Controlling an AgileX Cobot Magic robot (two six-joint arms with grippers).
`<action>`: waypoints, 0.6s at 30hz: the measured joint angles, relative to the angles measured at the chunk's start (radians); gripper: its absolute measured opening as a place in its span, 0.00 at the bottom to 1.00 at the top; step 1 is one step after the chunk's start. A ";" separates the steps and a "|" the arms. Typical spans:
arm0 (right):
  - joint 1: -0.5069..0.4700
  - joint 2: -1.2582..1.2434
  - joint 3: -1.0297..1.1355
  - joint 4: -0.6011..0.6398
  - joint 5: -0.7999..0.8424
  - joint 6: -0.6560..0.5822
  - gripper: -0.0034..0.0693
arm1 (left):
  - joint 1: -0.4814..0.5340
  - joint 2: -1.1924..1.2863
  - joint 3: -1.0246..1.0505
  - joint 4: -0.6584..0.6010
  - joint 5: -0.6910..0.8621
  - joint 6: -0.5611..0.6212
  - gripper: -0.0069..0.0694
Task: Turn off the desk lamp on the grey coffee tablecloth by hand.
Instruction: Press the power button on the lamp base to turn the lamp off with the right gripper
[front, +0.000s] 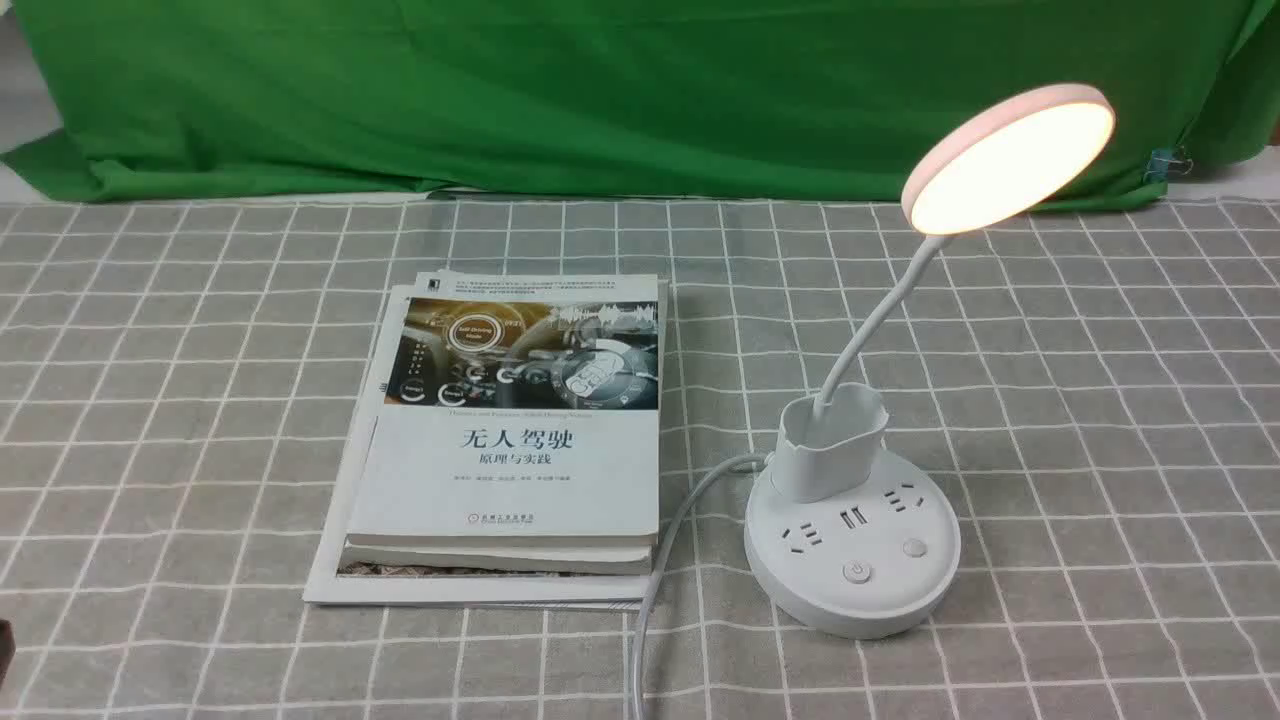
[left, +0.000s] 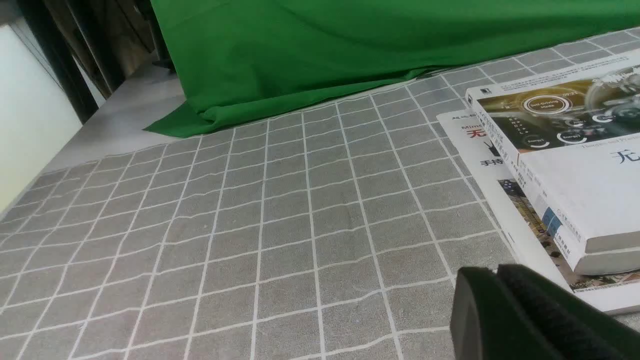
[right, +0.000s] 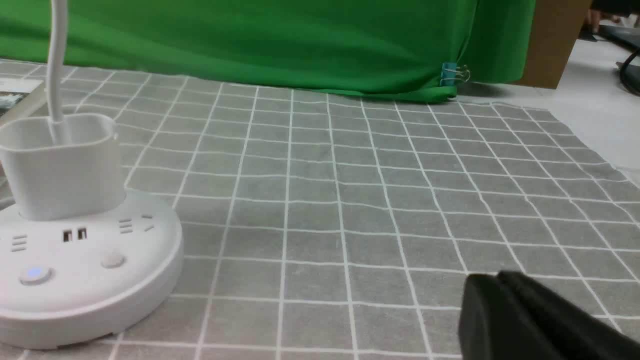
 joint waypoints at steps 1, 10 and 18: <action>0.000 0.000 0.000 0.000 0.000 0.000 0.11 | 0.000 0.000 0.000 0.000 0.000 0.000 0.12; 0.000 0.000 0.000 0.000 0.000 0.009 0.11 | 0.000 0.000 0.000 0.000 0.000 0.000 0.12; 0.000 0.000 0.000 0.000 -0.013 0.111 0.11 | 0.000 0.000 0.000 0.000 0.000 0.000 0.12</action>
